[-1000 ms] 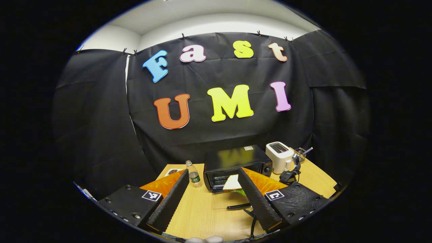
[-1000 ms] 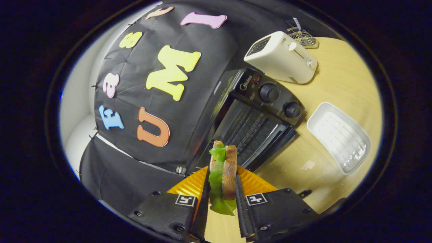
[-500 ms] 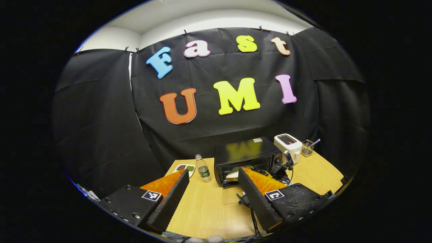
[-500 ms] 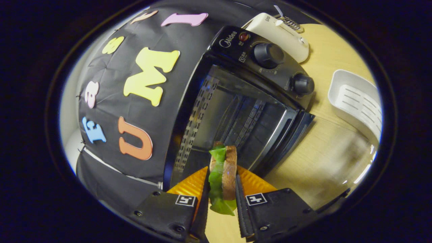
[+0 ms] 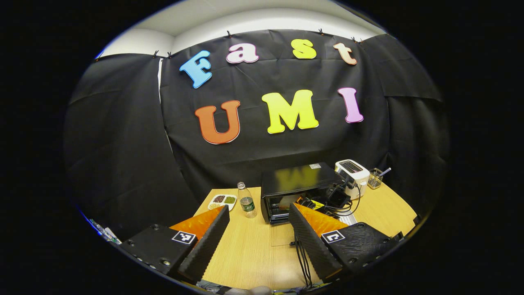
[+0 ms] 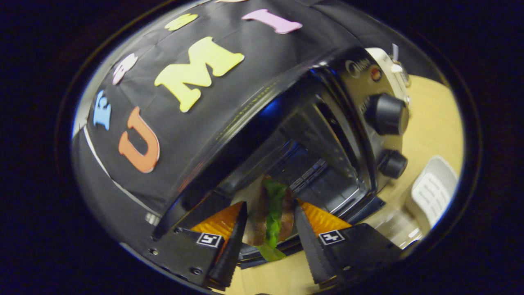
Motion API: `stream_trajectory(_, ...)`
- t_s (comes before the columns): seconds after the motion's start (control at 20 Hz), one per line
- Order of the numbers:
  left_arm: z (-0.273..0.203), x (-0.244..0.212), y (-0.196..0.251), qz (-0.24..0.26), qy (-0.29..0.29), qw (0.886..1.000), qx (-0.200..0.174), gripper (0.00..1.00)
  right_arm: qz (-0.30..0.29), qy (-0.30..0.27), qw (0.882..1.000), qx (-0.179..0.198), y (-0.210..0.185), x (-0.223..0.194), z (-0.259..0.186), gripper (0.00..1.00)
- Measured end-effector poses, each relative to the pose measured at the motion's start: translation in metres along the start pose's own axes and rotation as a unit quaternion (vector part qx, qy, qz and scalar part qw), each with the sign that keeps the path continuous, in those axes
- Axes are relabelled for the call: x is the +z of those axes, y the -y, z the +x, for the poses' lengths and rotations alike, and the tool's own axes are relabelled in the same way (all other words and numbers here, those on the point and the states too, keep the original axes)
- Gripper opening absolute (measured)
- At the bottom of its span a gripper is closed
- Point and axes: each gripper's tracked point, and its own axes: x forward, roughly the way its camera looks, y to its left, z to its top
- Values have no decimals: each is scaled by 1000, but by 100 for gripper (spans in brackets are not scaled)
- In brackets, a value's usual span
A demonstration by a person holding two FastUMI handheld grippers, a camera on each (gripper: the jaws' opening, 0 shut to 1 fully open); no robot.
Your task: Open the electric oven with the left hand, put the food in, and close the electric oven.
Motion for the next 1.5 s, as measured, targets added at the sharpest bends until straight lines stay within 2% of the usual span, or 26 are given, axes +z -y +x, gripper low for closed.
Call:
stream_trajectory(0.05,1,0,0,-1,1,1000,-1,95,-26,3,1000,-1,0,4,-2,78)
stream_trajectory(0.1,2,0,2,-3,3,1000,-3,95,-49,9,999,0,-1,8,-4,87)
stream_trajectory(0.2,6,0,3,-7,6,1000,-6,95,-88,10,996,-4,3,16,-15,93)
stream_trajectory(0.35,8,1,1,-8,20,1000,-3,95,-136,-9,991,4,10,13,-47,94)
stream_trajectory(0.4,9,1,0,-11,24,1000,-1,95,-151,-12,988,4,14,14,-60,86)
stream_trajectory(0.45,11,-1,0,-17,27,1000,0,95,-161,-18,987,3,20,16,-76,94)
stream_trajectory(0.5,10,-2,-1,-24,31,999,4,95,-172,-22,985,8,22,22,-92,86)
stream_trajectory(0.55,11,-4,-3,-30,35,999,8,95,-189,-17,982,9,26,32,-110,86)
stream_trajectory(0.6,11,-8,-4,-35,36,999,12,95,-210,-11,978,8,31,44,-128,95)
stream_trajectory(0.65,12,-10,-4,-36,39,998,15,95,-232,-1,973,10,34,59,-147,95)
stream_trajectory(0.7,13,-12,-5,-36,41,998,18,95,-255,11,967,9,37,73,-165,87)
stream_trajectory(0.75,13,-16,-6,-36,44,998,20,95,-272,24,962,10,39,90,-181,97)
stream_trajectory(0.8,16,-19,-5,-36,45,998,22,96,-285,39,958,9,41,106,-198,97)
stream_trajectory(1.1,34,-39,19,-30,38,999,11,96,-299,82,951,11,50,170,-271,98)
stream_trajectory(1.5,73,-121,93,-45,-46,997,-36,96,-319,95,943,-5,80,218,-342,98)
